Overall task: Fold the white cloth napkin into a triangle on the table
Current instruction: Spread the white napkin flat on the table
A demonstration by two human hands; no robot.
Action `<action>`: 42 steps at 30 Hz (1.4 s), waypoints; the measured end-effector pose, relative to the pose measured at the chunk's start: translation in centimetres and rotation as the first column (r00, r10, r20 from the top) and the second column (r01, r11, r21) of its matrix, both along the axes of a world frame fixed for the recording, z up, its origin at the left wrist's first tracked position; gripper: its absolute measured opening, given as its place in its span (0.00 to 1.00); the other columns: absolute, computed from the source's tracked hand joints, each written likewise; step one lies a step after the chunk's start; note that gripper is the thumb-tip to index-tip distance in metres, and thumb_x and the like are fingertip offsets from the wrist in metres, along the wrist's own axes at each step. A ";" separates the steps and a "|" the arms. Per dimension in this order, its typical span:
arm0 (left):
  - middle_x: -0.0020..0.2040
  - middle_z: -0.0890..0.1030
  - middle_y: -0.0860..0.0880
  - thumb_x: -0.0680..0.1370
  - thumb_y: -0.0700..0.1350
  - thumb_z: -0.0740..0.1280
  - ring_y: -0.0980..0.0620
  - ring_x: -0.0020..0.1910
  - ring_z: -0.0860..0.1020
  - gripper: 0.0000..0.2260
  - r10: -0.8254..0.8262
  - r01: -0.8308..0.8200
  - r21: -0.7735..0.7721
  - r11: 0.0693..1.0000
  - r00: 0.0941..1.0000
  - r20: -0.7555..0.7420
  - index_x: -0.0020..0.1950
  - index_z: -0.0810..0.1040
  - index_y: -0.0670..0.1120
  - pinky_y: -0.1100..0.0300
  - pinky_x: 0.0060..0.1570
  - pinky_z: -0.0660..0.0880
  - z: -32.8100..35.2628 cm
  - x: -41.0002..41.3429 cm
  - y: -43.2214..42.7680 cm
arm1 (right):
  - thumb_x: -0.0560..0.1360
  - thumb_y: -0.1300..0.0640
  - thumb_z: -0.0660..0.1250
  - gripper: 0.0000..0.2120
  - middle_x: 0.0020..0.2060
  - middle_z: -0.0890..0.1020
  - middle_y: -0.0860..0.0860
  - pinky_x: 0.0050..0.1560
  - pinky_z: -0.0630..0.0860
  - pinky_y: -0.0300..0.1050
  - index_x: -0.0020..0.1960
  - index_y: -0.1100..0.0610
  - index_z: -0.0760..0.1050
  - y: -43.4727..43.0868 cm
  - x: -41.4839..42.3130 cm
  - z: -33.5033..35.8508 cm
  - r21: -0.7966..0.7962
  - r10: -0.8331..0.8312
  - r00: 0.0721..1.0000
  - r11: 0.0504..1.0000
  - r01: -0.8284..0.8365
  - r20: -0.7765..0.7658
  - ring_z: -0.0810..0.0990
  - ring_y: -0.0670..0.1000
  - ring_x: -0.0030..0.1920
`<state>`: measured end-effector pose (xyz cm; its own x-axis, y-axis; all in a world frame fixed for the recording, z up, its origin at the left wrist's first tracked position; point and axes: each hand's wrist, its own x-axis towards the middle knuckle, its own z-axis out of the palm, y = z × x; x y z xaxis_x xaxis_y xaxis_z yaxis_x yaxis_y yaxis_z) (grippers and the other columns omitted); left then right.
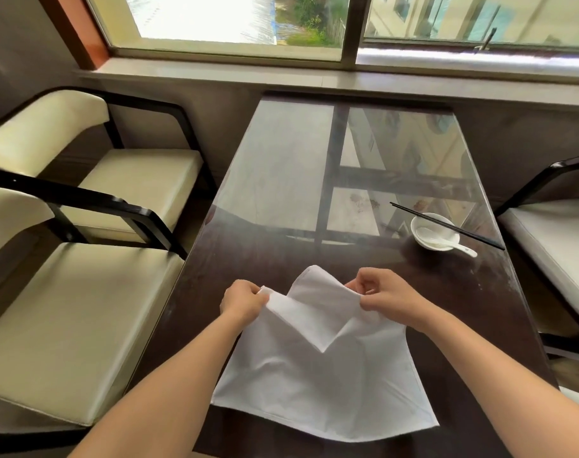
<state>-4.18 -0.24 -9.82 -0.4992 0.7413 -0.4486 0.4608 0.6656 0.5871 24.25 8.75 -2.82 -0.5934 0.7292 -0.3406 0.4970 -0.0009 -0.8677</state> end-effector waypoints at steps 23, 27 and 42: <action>0.60 0.81 0.42 0.76 0.66 0.62 0.40 0.58 0.78 0.31 0.390 -0.385 -0.094 0.918 0.836 0.387 0.64 0.78 0.40 0.48 0.57 0.75 1.1 -2.4 -0.8 | 0.71 0.61 0.72 0.10 0.44 0.84 0.42 0.52 0.78 0.47 0.38 0.47 0.79 0.9 -1.8 -0.2 0.356 -0.326 0.942 0.874 0.330 -0.073 0.83 0.48 0.48; 0.61 0.80 0.41 0.77 0.56 0.70 0.39 0.61 0.76 0.24 0.286 -0.275 -0.080 0.958 0.917 0.279 0.63 0.78 0.39 0.47 0.59 0.75 0.6 -2.9 2.1 | 0.64 0.62 0.70 0.08 0.62 0.79 0.38 0.49 0.74 0.42 0.32 0.50 0.74 0.7 -0.7 0.6 0.407 -0.149 0.989 0.903 0.139 -0.008 0.78 0.35 0.50; 0.42 0.80 0.46 0.72 0.29 0.70 0.47 0.41 0.80 0.14 0.270 -0.393 0.317 0.863 0.890 0.367 0.46 0.81 0.48 0.56 0.38 0.79 1.9 -2.4 4.1 | 0.68 0.65 0.74 0.20 0.43 0.79 0.48 0.49 0.74 0.45 0.57 0.53 0.80 3.9 0.4 1.4 0.655 -0.240 0.959 0.751 0.087 0.148 0.75 0.49 0.47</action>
